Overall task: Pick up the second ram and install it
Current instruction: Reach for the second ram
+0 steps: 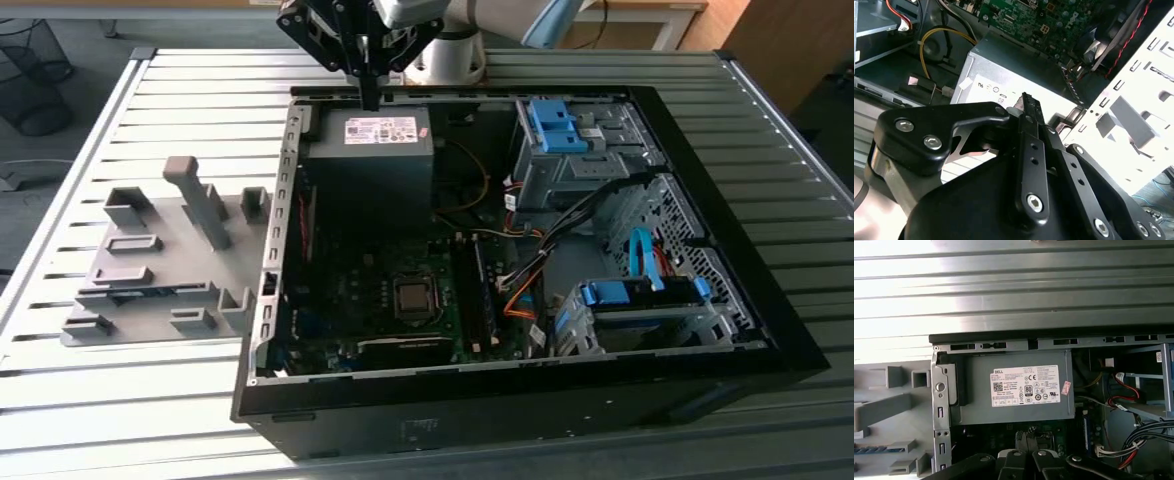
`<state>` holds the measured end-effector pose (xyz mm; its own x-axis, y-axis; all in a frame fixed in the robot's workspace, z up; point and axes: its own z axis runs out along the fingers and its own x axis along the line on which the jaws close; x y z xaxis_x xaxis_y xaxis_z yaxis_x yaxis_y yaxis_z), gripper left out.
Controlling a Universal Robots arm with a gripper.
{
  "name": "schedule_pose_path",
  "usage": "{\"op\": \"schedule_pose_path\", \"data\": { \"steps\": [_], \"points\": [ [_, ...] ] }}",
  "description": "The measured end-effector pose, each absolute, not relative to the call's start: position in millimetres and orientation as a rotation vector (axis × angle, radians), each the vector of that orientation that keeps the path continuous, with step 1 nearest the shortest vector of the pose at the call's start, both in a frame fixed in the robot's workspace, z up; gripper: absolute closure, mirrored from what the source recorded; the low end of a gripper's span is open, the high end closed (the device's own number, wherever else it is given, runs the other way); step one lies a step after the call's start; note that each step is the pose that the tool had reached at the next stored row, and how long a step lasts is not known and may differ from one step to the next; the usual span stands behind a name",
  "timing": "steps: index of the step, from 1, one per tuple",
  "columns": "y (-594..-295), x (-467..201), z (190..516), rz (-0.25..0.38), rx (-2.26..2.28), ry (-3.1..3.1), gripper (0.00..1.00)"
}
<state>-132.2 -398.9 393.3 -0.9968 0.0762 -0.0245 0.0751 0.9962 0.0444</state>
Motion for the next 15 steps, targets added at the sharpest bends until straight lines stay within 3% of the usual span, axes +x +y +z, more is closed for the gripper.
{"op": "schedule_pose_path", "data": {
  "steps": [15],
  "points": [
    [-398.9, -142.3, 393.3, 0.068, 0.118, 3.112, 0.90]
  ]
}}
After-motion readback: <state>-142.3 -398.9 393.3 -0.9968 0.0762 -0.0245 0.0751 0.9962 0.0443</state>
